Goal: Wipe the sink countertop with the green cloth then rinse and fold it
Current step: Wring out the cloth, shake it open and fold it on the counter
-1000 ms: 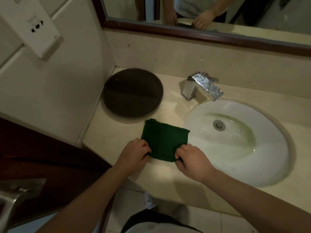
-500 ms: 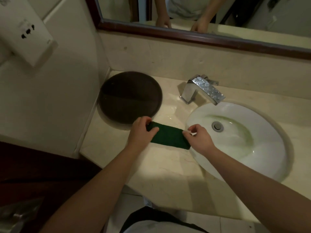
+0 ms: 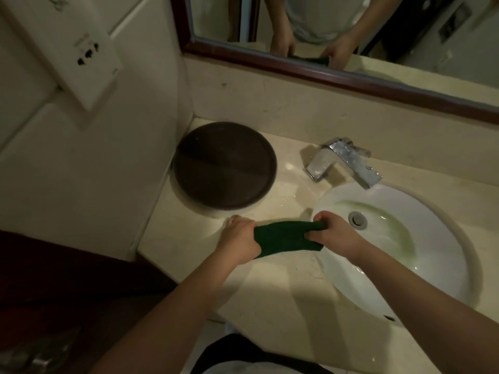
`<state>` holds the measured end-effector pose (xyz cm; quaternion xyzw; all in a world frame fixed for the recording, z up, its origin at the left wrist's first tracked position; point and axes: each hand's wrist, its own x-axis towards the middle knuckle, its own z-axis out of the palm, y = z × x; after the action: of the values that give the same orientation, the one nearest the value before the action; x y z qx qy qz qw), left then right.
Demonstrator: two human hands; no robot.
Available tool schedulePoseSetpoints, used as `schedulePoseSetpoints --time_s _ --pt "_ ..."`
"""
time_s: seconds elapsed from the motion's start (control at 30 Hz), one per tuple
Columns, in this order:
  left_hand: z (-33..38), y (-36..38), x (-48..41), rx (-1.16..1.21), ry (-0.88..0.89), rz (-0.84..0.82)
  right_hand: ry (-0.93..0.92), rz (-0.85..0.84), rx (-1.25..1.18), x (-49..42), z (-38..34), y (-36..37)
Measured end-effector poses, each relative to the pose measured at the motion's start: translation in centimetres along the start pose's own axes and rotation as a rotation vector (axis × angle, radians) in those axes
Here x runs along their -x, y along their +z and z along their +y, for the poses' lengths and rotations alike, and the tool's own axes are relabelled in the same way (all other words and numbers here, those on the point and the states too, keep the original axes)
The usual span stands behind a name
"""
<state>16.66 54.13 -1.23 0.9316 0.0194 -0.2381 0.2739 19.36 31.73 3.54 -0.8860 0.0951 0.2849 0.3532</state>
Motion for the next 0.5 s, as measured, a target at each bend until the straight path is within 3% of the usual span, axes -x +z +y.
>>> schedulePoseSetpoints --time_s 0.13,0.3,0.4,0.5 --pt "-0.9 -1.7 1.9 0.542 -0.042 0.004 -0.166 -0.007 -0.043 -0.4 -4.6 -2.2" --pt "-1.3 -4.6 0.4 0.984 -0.222 0.193 -0.286 0.065 -0.091 -5.5 -11.4 -2.5" --pt "-1.1 -6.3 -2.1 0.952 -0.345 0.352 -0.285 0.084 -0.096 -9.3 -14.2 -1.7" --pt "-0.9 -6.4 -4.3 0.903 -0.379 0.375 -0.291 0.112 -0.013 -12.8 -15.1 -0.1"
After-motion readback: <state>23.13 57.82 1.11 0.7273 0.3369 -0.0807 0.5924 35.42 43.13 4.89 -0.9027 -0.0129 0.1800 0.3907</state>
